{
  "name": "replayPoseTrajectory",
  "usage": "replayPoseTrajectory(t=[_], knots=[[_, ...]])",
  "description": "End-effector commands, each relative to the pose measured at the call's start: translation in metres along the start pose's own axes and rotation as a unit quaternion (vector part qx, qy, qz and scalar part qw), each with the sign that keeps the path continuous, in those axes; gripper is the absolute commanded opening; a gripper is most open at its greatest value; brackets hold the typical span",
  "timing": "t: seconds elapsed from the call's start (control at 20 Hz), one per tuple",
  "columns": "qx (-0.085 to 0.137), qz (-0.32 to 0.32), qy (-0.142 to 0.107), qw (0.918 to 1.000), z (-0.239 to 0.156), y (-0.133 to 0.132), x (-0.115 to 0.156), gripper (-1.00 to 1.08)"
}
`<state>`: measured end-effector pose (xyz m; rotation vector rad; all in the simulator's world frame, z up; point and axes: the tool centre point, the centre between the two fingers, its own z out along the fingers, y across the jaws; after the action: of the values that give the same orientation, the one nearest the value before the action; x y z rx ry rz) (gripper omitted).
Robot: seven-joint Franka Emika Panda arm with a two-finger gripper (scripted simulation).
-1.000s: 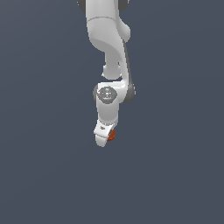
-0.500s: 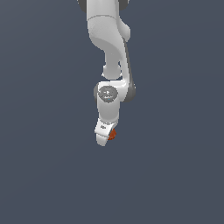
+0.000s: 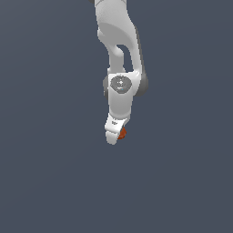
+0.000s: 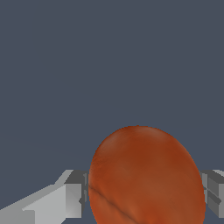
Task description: Pick up the object and move it to a goal position.
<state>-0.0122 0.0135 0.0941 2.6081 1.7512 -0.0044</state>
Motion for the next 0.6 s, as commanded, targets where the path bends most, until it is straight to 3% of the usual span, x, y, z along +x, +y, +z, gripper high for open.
replayPoseTrajectory(t=[0.0, 0.55], knots=[[-0.002, 0.0, 0.0, 1.0, -0.019, -0.01, 0.009, -1.0], [-0.001, -0.001, -0.001, 1.0, -0.127, -0.07, 0.059, -1.0]])
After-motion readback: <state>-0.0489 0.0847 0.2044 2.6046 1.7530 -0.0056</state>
